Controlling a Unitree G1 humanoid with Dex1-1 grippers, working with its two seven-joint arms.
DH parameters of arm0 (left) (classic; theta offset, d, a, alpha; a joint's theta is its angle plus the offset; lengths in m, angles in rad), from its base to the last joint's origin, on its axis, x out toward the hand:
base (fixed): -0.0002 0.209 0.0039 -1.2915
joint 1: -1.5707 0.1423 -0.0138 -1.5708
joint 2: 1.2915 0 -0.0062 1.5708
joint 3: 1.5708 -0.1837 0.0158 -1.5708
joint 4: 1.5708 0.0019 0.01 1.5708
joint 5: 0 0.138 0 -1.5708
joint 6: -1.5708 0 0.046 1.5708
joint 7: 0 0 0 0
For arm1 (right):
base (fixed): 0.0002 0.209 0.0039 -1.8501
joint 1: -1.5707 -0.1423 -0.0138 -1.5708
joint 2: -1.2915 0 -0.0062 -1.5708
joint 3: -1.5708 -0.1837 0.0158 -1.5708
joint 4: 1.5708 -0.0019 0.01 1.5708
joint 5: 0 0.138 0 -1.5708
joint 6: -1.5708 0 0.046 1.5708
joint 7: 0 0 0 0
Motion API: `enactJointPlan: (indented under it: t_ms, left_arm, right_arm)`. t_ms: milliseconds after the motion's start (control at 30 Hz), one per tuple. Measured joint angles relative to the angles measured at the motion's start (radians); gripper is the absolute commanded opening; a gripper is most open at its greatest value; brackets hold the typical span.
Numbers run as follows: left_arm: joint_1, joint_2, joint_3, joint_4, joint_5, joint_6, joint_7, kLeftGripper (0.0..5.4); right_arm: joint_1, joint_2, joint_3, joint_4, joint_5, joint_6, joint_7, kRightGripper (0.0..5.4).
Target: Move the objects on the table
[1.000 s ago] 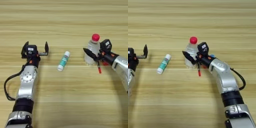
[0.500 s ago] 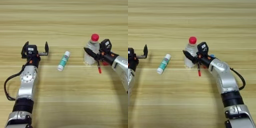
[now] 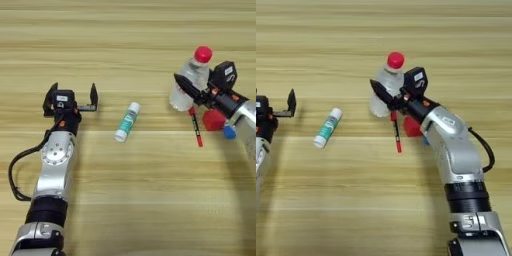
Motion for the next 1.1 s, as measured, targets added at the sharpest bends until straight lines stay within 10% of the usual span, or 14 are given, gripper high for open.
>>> enactJointPlan:
  t_ms: [667, 1100]
  left_arm:
    - [0.001, -0.002, -0.008, -0.001, 0.001, 0.000, 0.004, 5.40]
    - [0.001, -0.001, -0.007, -0.002, 0.001, 0.000, 0.005, 5.40]
  right_arm:
    - [0.060, -0.165, -0.233, -0.037, -0.087, 0.001, -0.208, 3.28]
    - [0.061, -0.150, -0.218, 0.183, -0.104, 0.062, -0.235, 3.28]
